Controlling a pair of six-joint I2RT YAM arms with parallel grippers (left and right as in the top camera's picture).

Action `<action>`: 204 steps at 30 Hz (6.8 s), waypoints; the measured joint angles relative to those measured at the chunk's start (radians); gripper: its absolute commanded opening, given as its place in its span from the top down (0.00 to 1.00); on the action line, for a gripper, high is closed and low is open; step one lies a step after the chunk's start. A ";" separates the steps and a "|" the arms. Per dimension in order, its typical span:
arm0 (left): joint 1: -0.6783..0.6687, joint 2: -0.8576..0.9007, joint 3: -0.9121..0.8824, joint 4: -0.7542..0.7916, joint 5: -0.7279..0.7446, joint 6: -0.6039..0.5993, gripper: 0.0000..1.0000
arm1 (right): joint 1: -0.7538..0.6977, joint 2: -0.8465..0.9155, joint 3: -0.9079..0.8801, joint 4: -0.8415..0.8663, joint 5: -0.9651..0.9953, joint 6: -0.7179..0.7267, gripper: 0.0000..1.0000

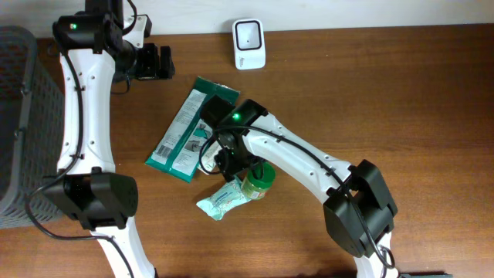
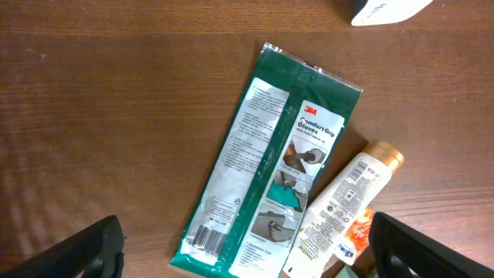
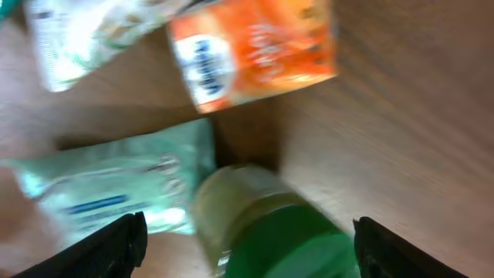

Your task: Scan the item barcode

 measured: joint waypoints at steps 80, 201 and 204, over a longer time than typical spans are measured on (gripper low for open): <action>0.000 0.000 0.000 0.000 0.000 0.000 0.01 | -0.508 0.031 -0.023 0.063 -0.252 -0.945 0.14; 0.000 0.000 -0.001 0.000 0.000 0.000 0.01 | -0.354 0.432 0.581 0.932 0.162 -1.461 0.47; 0.000 0.000 -0.001 0.000 0.000 0.000 0.01 | -0.354 0.429 0.581 0.917 0.141 -1.342 0.48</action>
